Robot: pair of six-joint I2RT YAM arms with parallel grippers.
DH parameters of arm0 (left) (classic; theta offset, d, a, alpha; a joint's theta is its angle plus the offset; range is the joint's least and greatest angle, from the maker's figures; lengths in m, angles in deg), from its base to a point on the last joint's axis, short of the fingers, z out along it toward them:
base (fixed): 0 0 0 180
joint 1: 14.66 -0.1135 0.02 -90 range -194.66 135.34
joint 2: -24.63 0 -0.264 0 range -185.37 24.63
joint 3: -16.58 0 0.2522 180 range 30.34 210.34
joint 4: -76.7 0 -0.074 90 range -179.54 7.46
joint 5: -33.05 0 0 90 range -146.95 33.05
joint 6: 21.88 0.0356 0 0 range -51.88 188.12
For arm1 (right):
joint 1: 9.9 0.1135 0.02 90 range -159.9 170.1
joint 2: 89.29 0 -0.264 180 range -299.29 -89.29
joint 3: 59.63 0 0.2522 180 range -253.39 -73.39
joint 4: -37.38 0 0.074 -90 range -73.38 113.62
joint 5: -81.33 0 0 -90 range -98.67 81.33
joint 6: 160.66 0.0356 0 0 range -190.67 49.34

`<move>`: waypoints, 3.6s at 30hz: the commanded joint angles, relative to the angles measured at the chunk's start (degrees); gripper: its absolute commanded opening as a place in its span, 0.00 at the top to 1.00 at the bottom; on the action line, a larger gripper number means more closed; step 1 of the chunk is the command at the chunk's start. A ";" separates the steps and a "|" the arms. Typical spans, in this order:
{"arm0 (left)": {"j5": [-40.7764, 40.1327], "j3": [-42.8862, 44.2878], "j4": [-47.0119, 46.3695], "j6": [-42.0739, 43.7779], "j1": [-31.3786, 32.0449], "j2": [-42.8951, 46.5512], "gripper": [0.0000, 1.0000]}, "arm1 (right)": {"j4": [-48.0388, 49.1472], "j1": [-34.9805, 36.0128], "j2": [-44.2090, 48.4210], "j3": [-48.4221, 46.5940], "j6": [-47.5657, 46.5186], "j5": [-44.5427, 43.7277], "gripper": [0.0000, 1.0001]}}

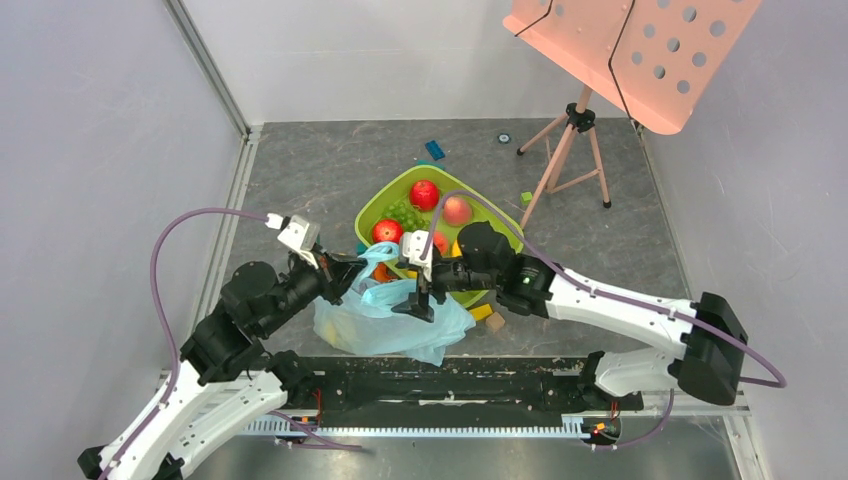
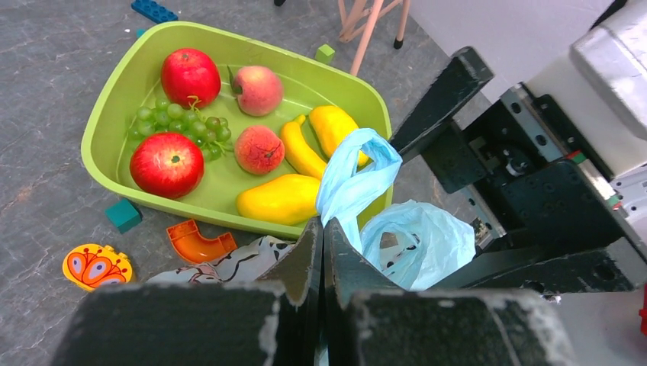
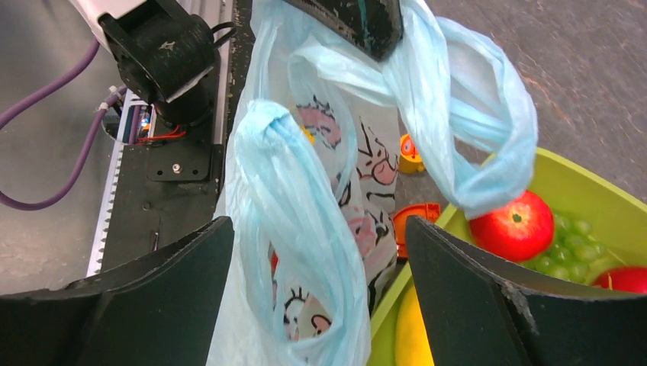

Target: Take the fake fruits out of the plastic bag

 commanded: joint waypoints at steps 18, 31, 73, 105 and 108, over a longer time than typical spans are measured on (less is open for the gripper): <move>-13.23 0.10 -0.62 -7.39 0.14 4.24 0.98 | 8.40 -0.18 -2.00 -2.02 6.59 -5.11 0.88; -24.68 -4.29 2.66 -15.64 0.14 14.61 0.96 | 20.82 -0.15 14.48 18.27 39.73 -40.45 1.00; -37.49 29.48 -0.67 8.88 0.14 -10.18 0.98 | 7.55 -7.22 -9.93 -28.84 25.98 -26.83 1.00; -18.93 2.83 -8.59 -1.37 0.14 10.31 0.98 | 28.08 -12.50 -7.15 -5.27 24.30 5.03 0.88; -17.06 0.67 -8.44 -3.52 0.14 13.59 0.98 | 26.14 -11.94 -2.31 -1.16 24.07 4.77 0.60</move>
